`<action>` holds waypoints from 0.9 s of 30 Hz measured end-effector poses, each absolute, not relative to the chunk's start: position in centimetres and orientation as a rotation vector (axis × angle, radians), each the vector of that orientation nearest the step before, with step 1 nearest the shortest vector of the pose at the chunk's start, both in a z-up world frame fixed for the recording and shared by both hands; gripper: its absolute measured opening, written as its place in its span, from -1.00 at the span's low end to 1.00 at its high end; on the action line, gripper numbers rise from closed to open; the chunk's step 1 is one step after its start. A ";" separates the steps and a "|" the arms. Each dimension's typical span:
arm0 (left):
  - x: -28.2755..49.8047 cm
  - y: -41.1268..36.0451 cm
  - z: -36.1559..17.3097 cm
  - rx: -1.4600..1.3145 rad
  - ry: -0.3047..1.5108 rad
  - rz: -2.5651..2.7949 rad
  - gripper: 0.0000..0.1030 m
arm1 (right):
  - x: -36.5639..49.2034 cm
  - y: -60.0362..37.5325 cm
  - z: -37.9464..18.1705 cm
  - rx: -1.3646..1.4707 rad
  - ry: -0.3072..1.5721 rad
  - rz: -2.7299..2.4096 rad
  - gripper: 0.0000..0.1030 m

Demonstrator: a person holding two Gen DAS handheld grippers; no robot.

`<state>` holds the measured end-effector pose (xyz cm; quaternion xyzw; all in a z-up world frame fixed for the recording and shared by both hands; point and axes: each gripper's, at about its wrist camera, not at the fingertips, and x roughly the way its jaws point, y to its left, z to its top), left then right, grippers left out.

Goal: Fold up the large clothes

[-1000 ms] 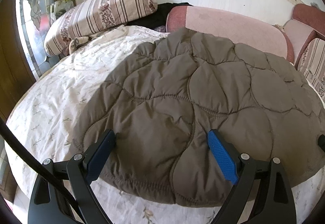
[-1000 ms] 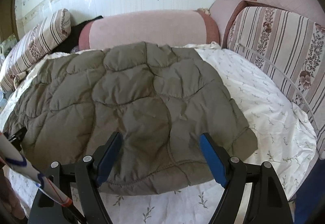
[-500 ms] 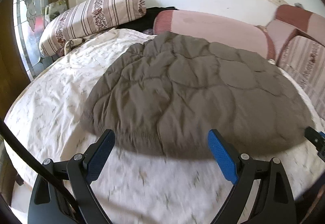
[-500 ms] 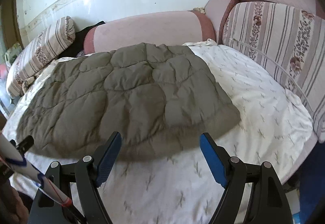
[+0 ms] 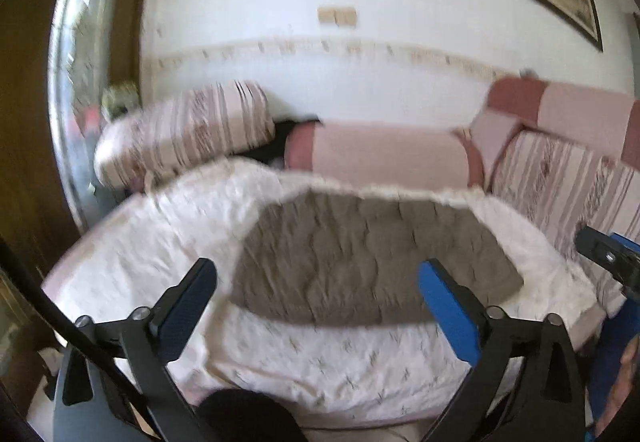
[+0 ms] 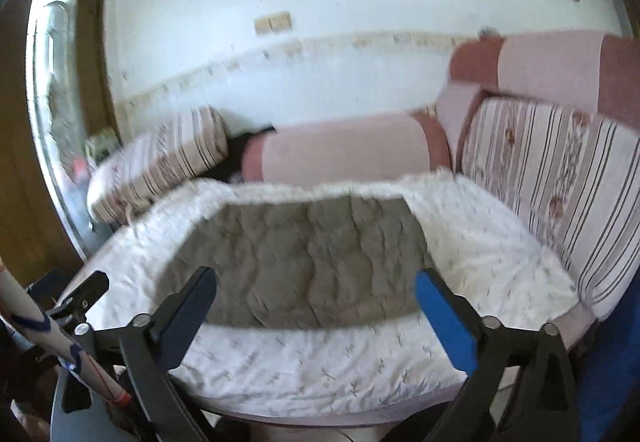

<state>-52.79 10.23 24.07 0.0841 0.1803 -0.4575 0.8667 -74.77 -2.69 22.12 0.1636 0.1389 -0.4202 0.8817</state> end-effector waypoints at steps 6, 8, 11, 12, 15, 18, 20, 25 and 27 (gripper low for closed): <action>-53.2 11.1 26.9 0.220 0.380 -0.909 1.00 | -76.4 0.5 24.6 0.345 0.223 -0.893 1.00; -53.4 11.0 26.8 0.237 0.375 -0.861 1.00 | -76.7 1.3 24.7 0.333 0.202 -0.907 1.00; -53.9 10.8 26.2 0.234 0.351 -0.785 1.00 | -76.6 1.5 24.5 0.310 0.198 -0.942 1.00; -53.9 10.7 25.9 0.241 0.353 -0.766 1.00 | -76.4 1.4 24.3 0.305 0.198 -0.948 1.00; -53.6 9.9 25.0 0.299 0.368 -0.747 1.00 | -75.4 0.6 23.4 0.300 0.214 -0.976 1.00; -52.7 8.6 24.0 0.360 0.378 -0.715 1.00 | -74.2 -0.6 22.6 0.315 0.250 -0.960 1.00; -51.6 7.8 23.1 0.364 0.415 -0.713 1.00 | -73.3 -1.6 21.9 0.329 0.281 -0.954 1.00; -49.6 5.4 20.5 0.412 0.520 -0.761 1.00 | -70.6 -3.1 20.1 0.324 0.360 -0.924 1.00; -49.0 4.3 19.7 0.431 0.539 -0.772 1.00 | -69.6 -3.7 19.6 0.323 0.388 -0.905 1.00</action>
